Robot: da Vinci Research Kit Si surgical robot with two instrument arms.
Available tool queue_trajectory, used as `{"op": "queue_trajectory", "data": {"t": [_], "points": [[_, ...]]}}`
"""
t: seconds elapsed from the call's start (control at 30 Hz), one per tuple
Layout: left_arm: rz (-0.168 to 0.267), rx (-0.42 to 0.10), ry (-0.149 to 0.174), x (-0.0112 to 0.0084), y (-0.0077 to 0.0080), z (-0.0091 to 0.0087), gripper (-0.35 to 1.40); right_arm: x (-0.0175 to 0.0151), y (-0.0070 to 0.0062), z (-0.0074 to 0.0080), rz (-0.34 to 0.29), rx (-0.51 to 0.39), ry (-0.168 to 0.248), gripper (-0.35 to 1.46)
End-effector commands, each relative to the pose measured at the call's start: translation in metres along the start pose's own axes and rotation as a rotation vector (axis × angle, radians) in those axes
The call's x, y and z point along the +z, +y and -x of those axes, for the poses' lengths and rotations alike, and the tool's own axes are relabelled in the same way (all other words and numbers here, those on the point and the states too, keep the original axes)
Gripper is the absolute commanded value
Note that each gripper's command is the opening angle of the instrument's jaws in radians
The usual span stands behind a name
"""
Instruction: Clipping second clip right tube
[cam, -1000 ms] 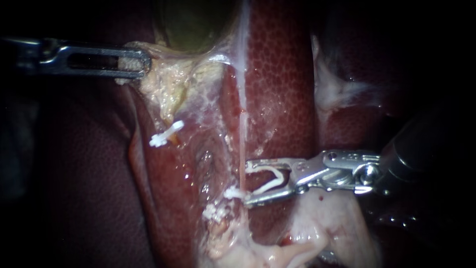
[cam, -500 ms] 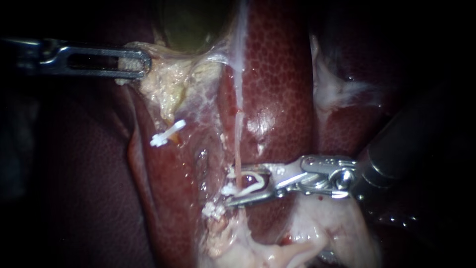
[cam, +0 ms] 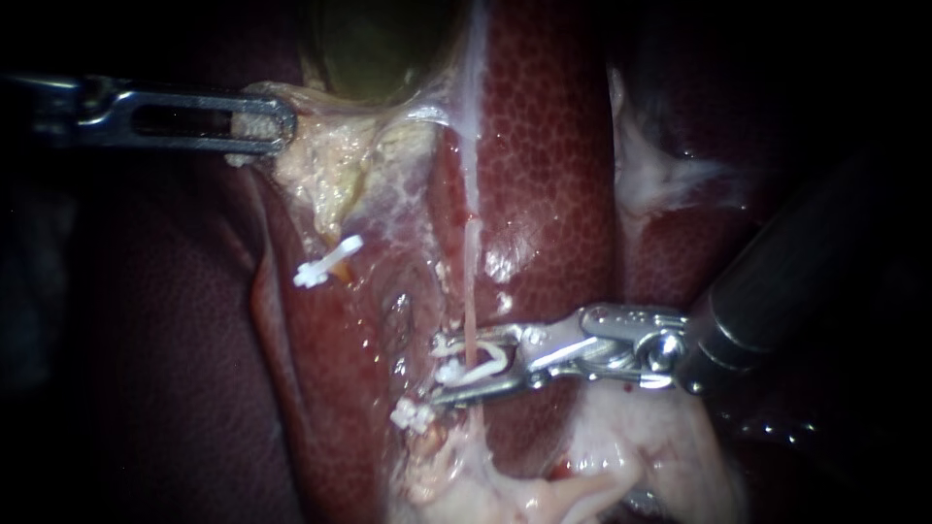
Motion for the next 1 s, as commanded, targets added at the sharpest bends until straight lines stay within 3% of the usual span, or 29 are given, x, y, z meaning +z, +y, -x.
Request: {"op": "queue_trajectory", "data": {"t": [0.03, 0.1, 0.17, 0.4, 1.0], "points": [[0.000, 0.000, 0.000, 0.0000, 0.0000, 0.0000, -0.35, -0.0001, 0.0001, 0.0000, -0.006, 0.006, -0.002, 0.15], [0.000, 0.000, 0.000, 0.0000, 0.0000, 0.0000, -0.35, -0.0002, 0.0001, 0.0001, -0.015, 0.018, -0.005, -0.01], [0.000, 0.000, 0.000, 0.0000, 0.0000, 0.0000, -0.35, -0.0005, 0.0001, 0.0002, -0.039, 0.034, -0.009, -0.35], [0.000, 0.000, 0.000, 0.0000, 0.0000, 0.0000, -0.35, -0.0005, 0.0000, 0.0003, -0.068, 0.061, -0.020, -0.35], [0.000, 0.000, 0.000, -0.0001, 0.0000, -0.0001, -0.35, -0.0006, -0.0001, 0.0004, -0.069, 0.064, -0.021, -0.35]]}}
